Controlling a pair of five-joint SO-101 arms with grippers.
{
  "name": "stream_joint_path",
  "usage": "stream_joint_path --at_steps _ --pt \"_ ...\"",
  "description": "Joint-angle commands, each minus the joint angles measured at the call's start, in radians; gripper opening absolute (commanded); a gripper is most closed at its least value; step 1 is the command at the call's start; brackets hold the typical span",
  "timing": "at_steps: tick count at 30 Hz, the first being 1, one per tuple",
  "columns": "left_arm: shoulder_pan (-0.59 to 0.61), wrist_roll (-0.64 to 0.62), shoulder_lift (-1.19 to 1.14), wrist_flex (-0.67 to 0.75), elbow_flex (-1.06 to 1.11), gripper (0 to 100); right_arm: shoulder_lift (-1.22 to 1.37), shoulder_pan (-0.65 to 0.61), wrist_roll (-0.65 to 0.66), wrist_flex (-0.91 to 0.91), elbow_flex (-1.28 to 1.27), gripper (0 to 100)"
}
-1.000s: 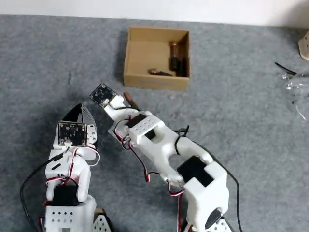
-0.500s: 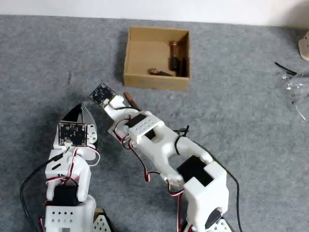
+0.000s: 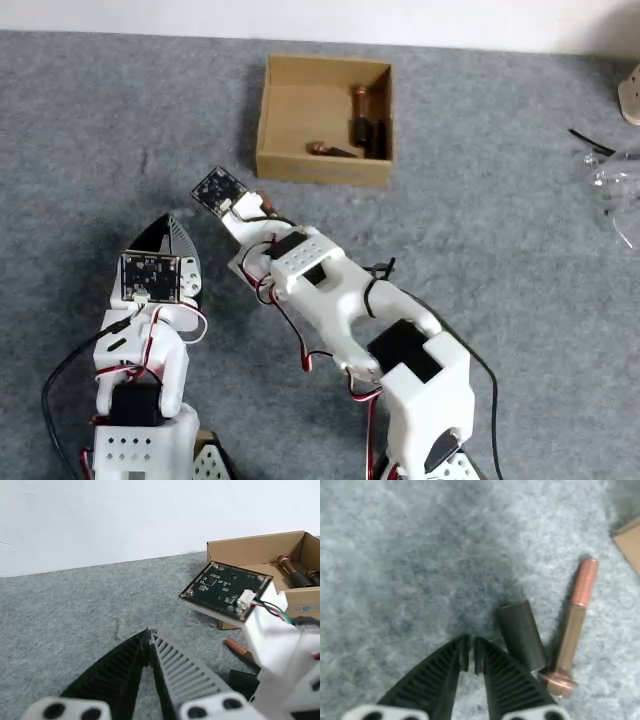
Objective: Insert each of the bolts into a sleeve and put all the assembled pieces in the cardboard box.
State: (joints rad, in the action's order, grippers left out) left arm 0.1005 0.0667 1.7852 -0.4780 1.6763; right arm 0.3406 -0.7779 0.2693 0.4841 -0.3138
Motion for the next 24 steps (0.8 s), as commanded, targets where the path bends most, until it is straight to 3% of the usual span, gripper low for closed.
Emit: stream_joint_path --at_steps 1,12,18,24 --pt "0.015 -0.002 -0.002 0.000 0.021 1 -0.008 0.007 0.011 -0.010 0.013 0.5" --pt "0.013 -0.002 -0.002 0.000 0.021 1 -0.311 0.012 0.006 -0.001 -0.160 0.5" --pt "0.013 -0.002 -0.002 0.000 0.021 1 -0.507 0.101 0.005 -0.004 -0.265 0.5" --pt "0.010 -0.002 -0.002 0.000 0.021 1 -0.601 0.160 -0.049 -0.142 -0.409 0.5"
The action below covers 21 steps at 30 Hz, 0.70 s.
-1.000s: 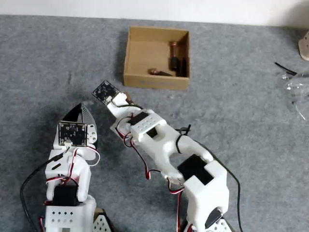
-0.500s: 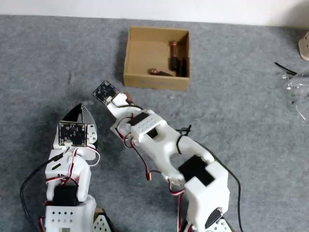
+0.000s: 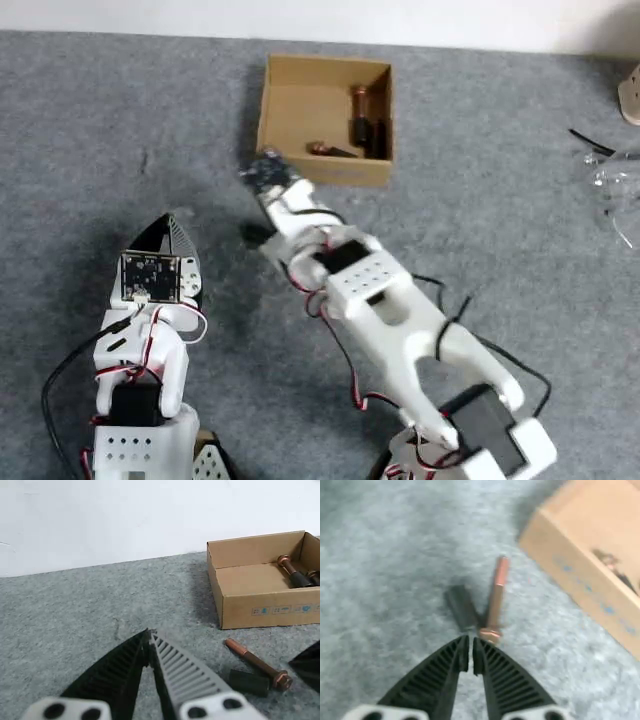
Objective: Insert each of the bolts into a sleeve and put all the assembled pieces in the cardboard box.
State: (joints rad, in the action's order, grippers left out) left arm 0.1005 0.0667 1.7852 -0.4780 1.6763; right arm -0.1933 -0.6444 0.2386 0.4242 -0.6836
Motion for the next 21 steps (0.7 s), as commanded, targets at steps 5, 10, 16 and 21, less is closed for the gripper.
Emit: stream_joint_path --at_steps 5,10,16,21 --pt "0.008 -0.002 -0.002 0.000 0.021 1 -0.065 -0.007 -0.018 -0.099 -0.096 1.0" --pt "0.008 -0.002 -0.002 0.000 0.021 1 -0.062 -0.048 0.061 -0.094 -0.064 14.4" --pt "0.008 -0.002 -0.002 0.000 0.021 1 0.176 -0.064 0.086 0.087 0.220 18.0" --pt "0.008 -0.002 -0.002 0.000 0.021 1 0.447 -0.053 0.086 0.194 0.535 16.9"
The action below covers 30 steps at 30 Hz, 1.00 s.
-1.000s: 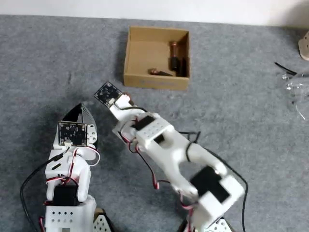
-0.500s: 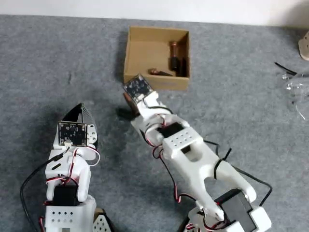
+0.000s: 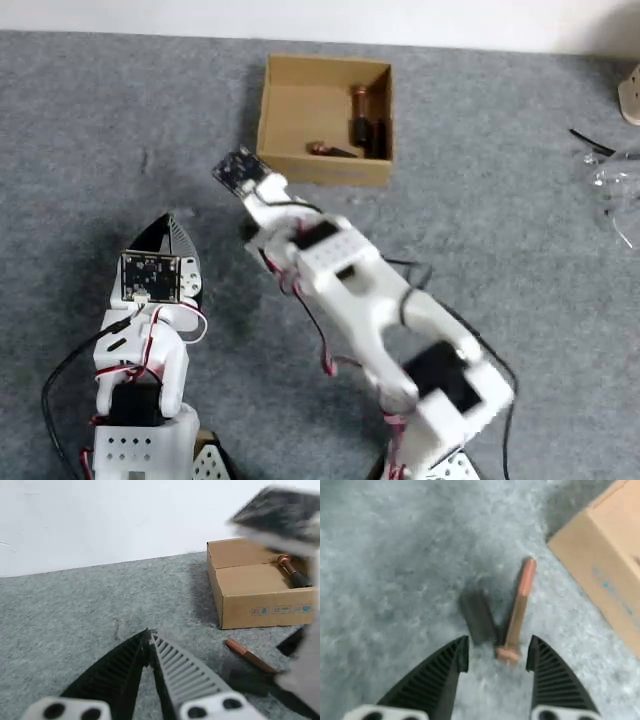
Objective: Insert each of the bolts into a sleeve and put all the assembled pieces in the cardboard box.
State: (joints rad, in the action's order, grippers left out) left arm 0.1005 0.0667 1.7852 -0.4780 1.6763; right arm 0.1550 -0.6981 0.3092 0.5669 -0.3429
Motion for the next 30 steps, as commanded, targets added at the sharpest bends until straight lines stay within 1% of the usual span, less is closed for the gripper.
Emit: stream_joint_path --at_steps 1,4,8,14,17,22,26,29,30 --pt "0.008 -0.002 -0.002 0.000 0.021 1 0.145 0.001 0.015 0.065 0.245 16.9" --pt "0.008 -0.002 -0.002 0.000 0.021 1 0.252 -0.002 0.015 0.120 0.361 16.9" --pt "0.008 -0.002 -0.002 0.000 0.021 1 0.300 -0.024 0.015 0.173 0.438 16.9" --pt "0.008 -0.002 -0.002 0.000 0.021 1 0.300 -0.028 0.015 0.171 0.394 16.9" --pt "0.008 -0.002 -0.002 0.000 0.021 1 0.295 -0.024 0.011 0.209 0.398 16.9" --pt "0.008 -0.002 -0.002 0.000 0.021 1 0.291 -0.024 0.008 0.222 0.401 16.7" --pt "0.008 -0.002 -0.002 0.000 0.021 1 0.225 -0.030 0.009 0.220 0.392 16.7" --pt "0.008 -0.002 -0.002 0.000 0.021 1 0.199 -0.054 0.026 0.217 0.346 16.7" --pt "0.008 -0.002 -0.002 0.000 0.021 1 0.200 -0.068 0.055 0.217 0.329 16.7"
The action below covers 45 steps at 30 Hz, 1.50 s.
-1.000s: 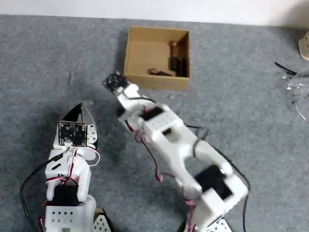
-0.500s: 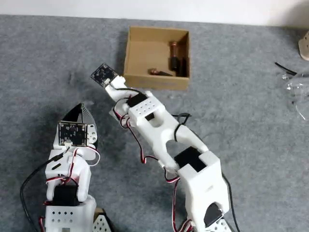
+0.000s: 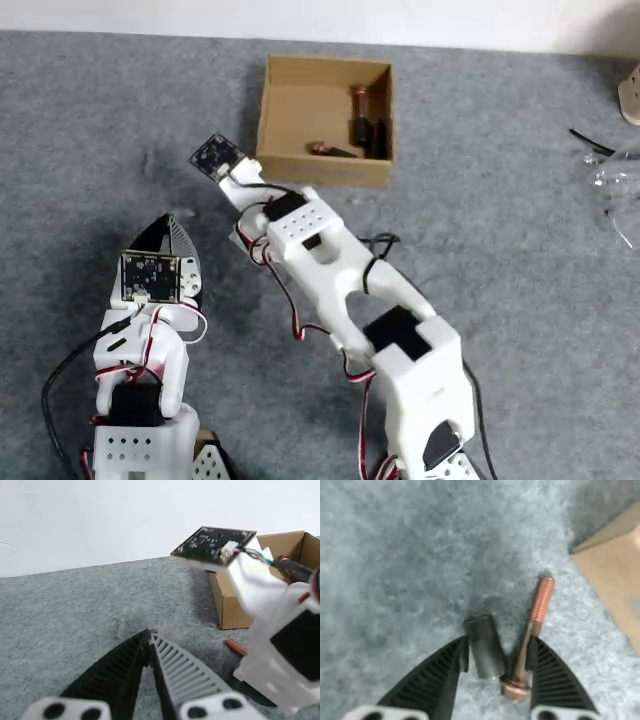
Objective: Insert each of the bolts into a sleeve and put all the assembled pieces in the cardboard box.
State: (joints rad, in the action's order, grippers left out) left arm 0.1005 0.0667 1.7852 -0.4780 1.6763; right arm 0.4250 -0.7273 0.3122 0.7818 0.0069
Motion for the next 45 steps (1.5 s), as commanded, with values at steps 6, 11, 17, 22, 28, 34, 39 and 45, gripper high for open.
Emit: stream_joint_path --at_steps 6,11,17,22,28,34,39,45 --pt "0.008 -0.002 -0.002 0.000 0.021 1 -0.019 -0.088 0.095 0.001 -0.048 16.7" --pt "0.008 -0.002 -0.002 0.000 0.021 1 0.039 -0.073 0.100 0.001 -0.041 16.7" --pt "0.008 -0.002 -0.002 0.000 0.021 1 0.145 -0.048 0.097 0.001 0.021 16.6" --pt "0.008 -0.002 -0.002 0.000 0.021 1 0.186 -0.038 0.097 0.007 0.074 14.9" --pt "0.008 -0.002 -0.002 0.000 0.021 1 0.188 -0.038 0.097 0.007 0.079 1.8" --pt "0.008 -0.002 -0.002 0.000 0.021 1 0.154 0.013 0.038 0.025 0.079 0.4" --pt "0.008 -0.002 -0.002 0.000 0.021 1 0.027 0.079 -0.043 0.024 0.068 0.4" --pt "0.008 -0.002 -0.002 0.000 0.021 1 -0.116 0.108 -0.043 -0.013 -0.067 0.4"
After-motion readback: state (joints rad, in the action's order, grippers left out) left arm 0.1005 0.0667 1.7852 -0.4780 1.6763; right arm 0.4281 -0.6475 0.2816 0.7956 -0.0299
